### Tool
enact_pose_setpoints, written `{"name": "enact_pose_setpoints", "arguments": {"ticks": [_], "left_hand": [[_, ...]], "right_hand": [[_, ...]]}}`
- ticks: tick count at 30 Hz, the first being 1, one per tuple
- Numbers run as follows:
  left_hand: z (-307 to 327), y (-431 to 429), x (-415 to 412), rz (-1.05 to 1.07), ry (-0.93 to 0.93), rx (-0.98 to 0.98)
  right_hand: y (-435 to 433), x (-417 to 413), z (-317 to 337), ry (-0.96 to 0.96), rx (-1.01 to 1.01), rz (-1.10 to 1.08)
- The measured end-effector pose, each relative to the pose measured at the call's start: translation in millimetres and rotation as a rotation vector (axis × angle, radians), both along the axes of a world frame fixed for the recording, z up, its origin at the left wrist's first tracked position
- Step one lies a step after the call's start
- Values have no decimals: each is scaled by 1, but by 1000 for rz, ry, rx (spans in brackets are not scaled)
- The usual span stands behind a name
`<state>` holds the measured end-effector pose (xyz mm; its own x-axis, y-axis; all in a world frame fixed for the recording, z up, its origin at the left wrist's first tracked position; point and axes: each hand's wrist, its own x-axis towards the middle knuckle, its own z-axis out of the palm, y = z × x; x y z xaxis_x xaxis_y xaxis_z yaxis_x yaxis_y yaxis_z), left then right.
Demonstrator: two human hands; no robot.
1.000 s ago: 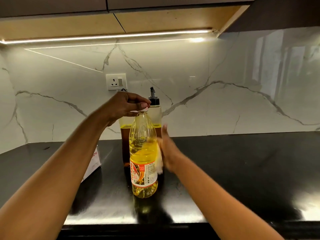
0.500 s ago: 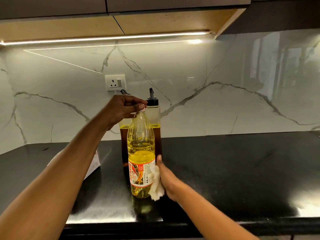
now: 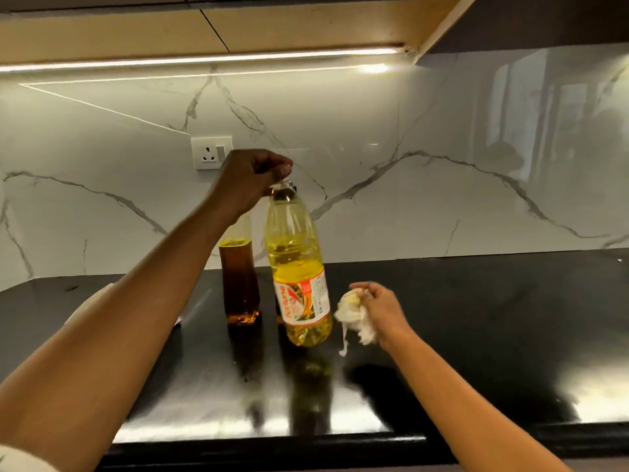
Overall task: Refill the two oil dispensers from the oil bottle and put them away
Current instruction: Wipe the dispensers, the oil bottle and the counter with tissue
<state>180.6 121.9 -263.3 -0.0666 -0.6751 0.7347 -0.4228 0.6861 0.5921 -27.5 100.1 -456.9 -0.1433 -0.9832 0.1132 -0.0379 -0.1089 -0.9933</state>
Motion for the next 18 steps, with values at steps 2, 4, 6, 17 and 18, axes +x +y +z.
{"name": "enact_pose_setpoints", "arguments": {"ticks": [2, 4, 6, 17, 18], "left_hand": [[1, -15, -21, -7, -3, -10], [-3, -32, -45, 16, -29, -25], [-8, -48, -64, 57, -67, -53], [21, -104, -77, 170, -94, -157], [22, -106, -75, 171, -97, -155]], "right_hand": [[-16, -26, 0, 123, -48, -171], [-30, -50, -3, 271, -11, -254], [-45, -64, -9, 516, 74, -233], [-24, 16, -31, 1411, -208, 621], [-16, 3, -29, 1373, -206, 666]]}}
